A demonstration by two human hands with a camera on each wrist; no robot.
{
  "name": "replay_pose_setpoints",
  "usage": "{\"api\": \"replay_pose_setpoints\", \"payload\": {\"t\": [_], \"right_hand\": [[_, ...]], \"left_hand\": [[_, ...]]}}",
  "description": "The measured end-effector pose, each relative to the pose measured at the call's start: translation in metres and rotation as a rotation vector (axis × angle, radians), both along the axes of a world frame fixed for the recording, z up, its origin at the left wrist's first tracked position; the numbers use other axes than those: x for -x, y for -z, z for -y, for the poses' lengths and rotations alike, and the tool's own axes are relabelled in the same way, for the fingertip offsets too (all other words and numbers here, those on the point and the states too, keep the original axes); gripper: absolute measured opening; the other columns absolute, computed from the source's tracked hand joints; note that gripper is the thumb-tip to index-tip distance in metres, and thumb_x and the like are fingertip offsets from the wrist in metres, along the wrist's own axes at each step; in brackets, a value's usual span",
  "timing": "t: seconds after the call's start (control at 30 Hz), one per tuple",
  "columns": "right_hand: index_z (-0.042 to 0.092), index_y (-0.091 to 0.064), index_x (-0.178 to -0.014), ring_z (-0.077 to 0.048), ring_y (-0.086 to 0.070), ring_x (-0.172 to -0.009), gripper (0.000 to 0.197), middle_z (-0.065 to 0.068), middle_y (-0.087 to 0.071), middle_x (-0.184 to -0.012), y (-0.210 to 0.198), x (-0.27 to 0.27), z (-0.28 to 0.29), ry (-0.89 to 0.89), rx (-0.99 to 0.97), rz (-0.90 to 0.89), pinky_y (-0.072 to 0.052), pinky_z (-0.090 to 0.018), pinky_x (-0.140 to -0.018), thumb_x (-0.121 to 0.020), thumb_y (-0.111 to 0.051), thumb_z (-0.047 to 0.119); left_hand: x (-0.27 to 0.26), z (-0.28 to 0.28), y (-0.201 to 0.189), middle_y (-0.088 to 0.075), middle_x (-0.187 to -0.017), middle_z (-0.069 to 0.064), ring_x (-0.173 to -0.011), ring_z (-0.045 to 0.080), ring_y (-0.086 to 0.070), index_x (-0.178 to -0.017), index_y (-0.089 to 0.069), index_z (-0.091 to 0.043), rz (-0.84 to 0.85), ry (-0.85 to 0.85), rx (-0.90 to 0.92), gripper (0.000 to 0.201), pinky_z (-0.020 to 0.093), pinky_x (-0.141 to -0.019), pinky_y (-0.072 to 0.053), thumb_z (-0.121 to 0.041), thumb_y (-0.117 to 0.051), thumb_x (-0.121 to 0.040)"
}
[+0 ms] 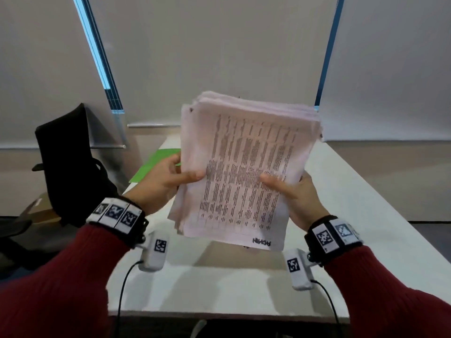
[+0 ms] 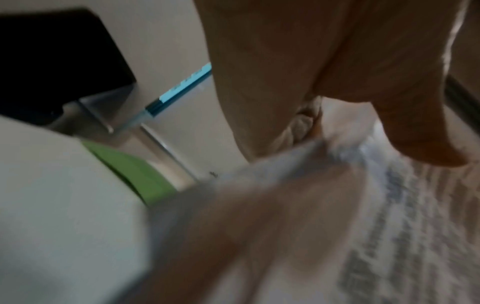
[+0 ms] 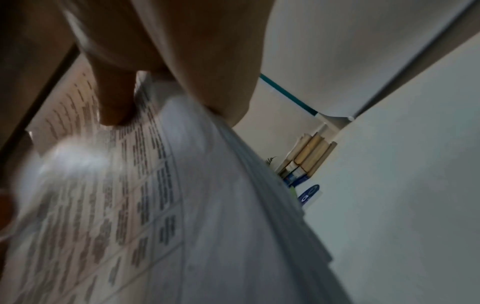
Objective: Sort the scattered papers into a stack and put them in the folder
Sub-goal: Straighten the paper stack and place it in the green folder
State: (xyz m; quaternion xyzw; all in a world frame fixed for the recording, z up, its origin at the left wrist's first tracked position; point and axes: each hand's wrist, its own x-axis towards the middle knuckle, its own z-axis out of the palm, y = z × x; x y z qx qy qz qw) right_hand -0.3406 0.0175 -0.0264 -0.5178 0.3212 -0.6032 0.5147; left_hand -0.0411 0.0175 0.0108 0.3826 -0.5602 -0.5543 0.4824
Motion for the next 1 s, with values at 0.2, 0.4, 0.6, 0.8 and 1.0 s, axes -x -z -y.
{"api": "replay_pose_setpoints", "payload": {"t": [0.2, 0.4, 0.6, 0.8, 1.0], "right_hand": [[0.018, -0.078, -0.105, -0.026, -0.079, -0.089, 0.019, -0.004, -0.083, -0.1, -0.003, -0.029, 0.007, 0.231, 0.08, -0.17, -0.067, -0.04, -0.081, -0.087, -0.084, 0.015], [0.011, -0.078, -0.116, -0.005, -0.078, -0.09, 0.028, 0.009, -0.08, -0.097, -0.012, -0.054, 0.019, 0.354, 0.145, -0.095, -0.064, -0.023, -0.078, -0.09, -0.083, 0.019], [0.015, -0.076, -0.114, -0.012, -0.08, -0.092, 0.036, 0.0, -0.082, -0.102, 0.027, -0.043, 0.01, 0.313, 0.004, -0.178, -0.067, -0.04, -0.084, -0.081, -0.09, 0.017], [0.009, -0.079, -0.111, -0.018, -0.08, -0.088, 0.031, -0.004, -0.082, -0.098, 0.01, -0.049, 0.015, 0.337, 0.025, -0.133, -0.068, -0.039, -0.076, -0.083, -0.089, 0.017], [0.014, -0.079, -0.11, -0.017, -0.08, -0.093, 0.04, 0.0, -0.083, -0.101, 0.03, -0.041, 0.015, 0.292, -0.049, -0.216, -0.066, -0.044, -0.085, -0.073, -0.093, 0.01]], "left_hand": [[0.037, 0.002, 0.0, -0.081, -0.11, 0.014, -0.104, 0.032, -0.078, -0.11, -0.076, -0.009, 0.042, -0.315, 0.16, 0.028, 0.055, -0.096, -0.061, -0.005, -0.082, -0.084], [0.068, -0.006, 0.018, -0.081, -0.094, -0.009, -0.087, 0.009, -0.08, -0.109, -0.078, -0.012, 0.043, -0.613, 0.371, 0.018, 0.026, -0.075, -0.065, -0.01, -0.08, -0.092], [0.052, -0.012, 0.048, -0.083, -0.098, -0.006, -0.092, 0.012, -0.08, -0.111, -0.077, -0.01, 0.02, -0.528, 0.277, 0.027, 0.027, -0.078, -0.065, -0.003, -0.083, -0.086], [0.06, -0.003, 0.032, -0.082, -0.087, -0.012, -0.086, 0.01, -0.08, -0.104, -0.077, -0.017, -0.001, -0.536, 0.332, 0.02, 0.019, -0.069, -0.062, -0.004, -0.08, -0.09], [0.051, 0.0, 0.052, -0.083, -0.101, -0.001, -0.094, 0.016, -0.08, -0.113, -0.077, -0.009, 0.026, -0.507, 0.24, 0.027, 0.035, -0.083, -0.066, -0.007, -0.083, -0.087]]}}
